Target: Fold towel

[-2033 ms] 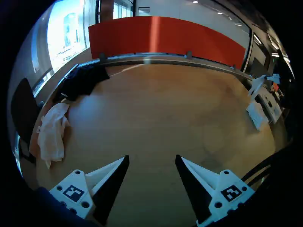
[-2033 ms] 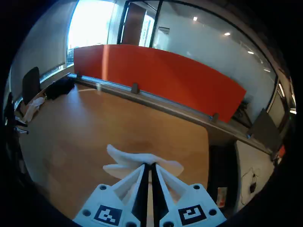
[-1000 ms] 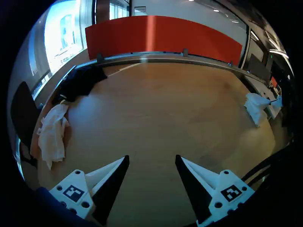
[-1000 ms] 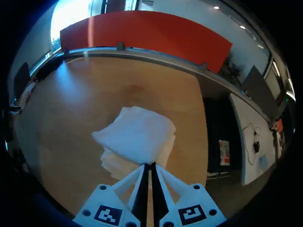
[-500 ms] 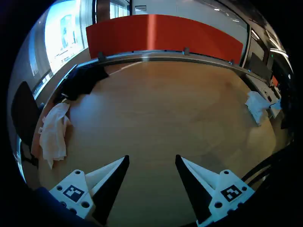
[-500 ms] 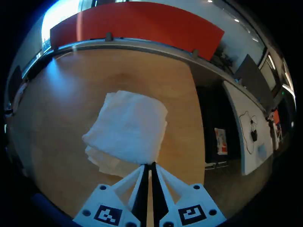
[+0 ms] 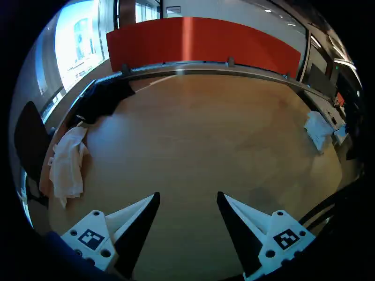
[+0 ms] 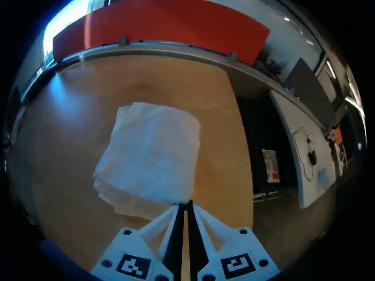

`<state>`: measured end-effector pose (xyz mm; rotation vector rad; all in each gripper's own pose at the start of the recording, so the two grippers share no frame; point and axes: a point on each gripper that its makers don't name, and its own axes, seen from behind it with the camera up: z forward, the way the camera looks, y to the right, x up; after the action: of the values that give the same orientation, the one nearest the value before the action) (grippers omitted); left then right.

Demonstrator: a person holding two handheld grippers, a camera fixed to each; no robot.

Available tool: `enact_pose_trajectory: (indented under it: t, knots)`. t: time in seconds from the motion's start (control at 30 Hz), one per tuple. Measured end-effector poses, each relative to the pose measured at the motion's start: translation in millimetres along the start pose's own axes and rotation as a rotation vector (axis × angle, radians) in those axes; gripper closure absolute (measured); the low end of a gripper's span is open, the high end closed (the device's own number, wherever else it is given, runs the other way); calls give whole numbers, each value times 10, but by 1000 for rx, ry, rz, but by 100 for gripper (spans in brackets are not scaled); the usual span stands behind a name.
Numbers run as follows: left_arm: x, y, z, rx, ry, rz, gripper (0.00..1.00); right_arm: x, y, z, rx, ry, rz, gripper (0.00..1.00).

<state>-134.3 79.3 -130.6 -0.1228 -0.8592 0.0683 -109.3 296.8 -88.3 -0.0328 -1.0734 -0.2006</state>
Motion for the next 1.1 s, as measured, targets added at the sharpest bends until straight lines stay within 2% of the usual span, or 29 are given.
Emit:
enact_pose_trajectory:
  t: [0.4,0.67,0.73,0.87,0.93,1.0,1.1]
  knots:
    - [21,-54,-21,5,5,-3,10,-90,24,10,-36,-6,16,91]
    - [36,-62,-22,3,11,-1,10,-233,161,-55,-93,-16,40,86]
    - [42,-61,-20,1,13,-1,10,-239,171,-78,-101,-8,49,73]
    - [55,-51,-17,-3,18,-4,10,-208,152,-134,-108,22,64,26]
    - [61,-45,-17,-5,21,-4,10,-185,128,-156,-108,36,68,11]
    - [68,-41,-19,-7,24,-5,10,-161,100,-176,-106,50,72,1]
    - [71,-34,-23,-9,27,-4,10,-124,61,-198,-107,65,79,0]
